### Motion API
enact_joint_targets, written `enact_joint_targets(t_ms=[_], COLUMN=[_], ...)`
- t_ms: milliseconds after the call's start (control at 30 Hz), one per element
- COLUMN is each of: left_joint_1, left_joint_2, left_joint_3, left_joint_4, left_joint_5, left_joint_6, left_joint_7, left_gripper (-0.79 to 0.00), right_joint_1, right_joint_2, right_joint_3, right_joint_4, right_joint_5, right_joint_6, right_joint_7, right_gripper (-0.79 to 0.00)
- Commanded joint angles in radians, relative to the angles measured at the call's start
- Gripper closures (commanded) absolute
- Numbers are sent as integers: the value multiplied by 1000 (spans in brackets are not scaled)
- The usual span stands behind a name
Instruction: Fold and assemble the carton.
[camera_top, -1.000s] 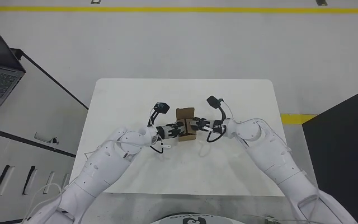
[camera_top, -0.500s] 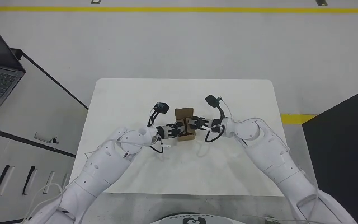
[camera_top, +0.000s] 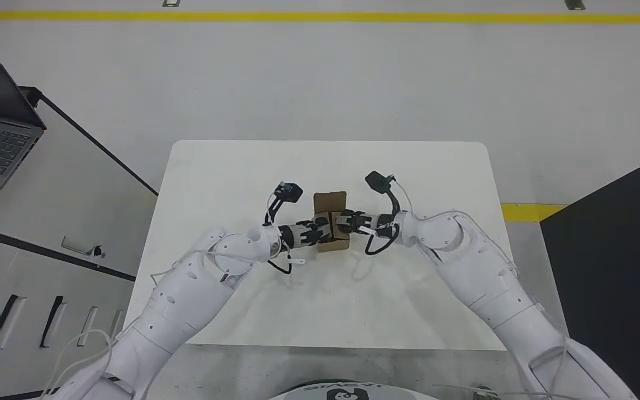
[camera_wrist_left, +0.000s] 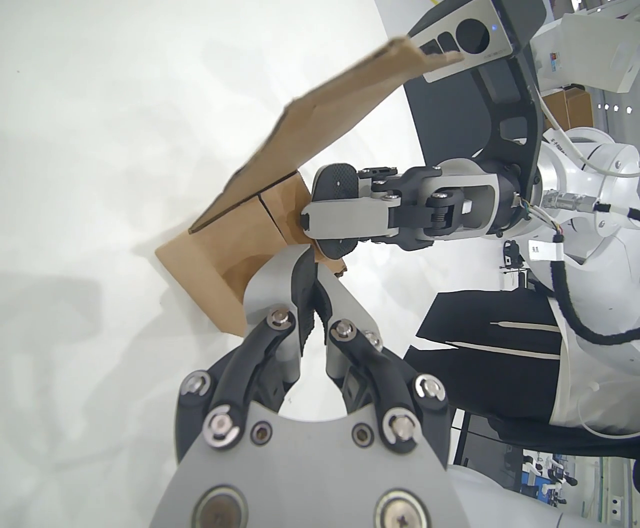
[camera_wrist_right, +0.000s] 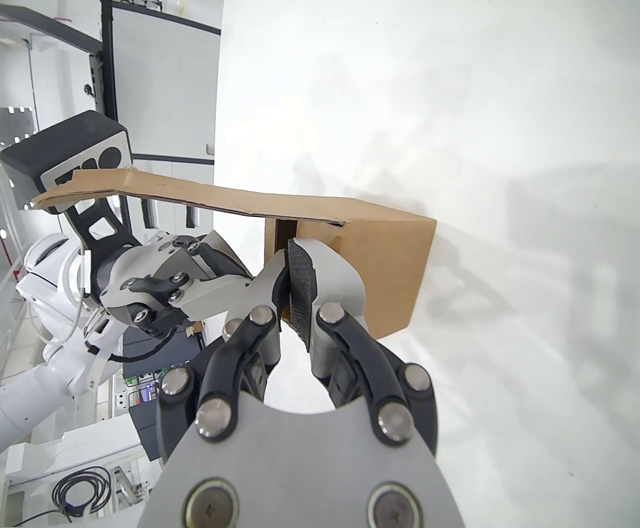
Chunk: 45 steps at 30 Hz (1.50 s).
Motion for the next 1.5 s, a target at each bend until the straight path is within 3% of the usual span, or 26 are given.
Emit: enact_joint_targets(t_ms=[0,1467], left_joint_1=[2,11], left_joint_2=[0,-13], left_joint_3=[-2,-19], left_joint_4=[3,-1], left_joint_5=[2,14], left_joint_6=[0,-5], left_joint_7=[-1,1], left_gripper=[0,0], right_joint_1=[0,-7], right_joint_2=[-1,-7], right_joint_3=[0,21], right_joint_4=[1,12], right_joint_5=[0,15], right_joint_6=[0,-26], right_joint_7=[1,11], right_gripper=[0,0])
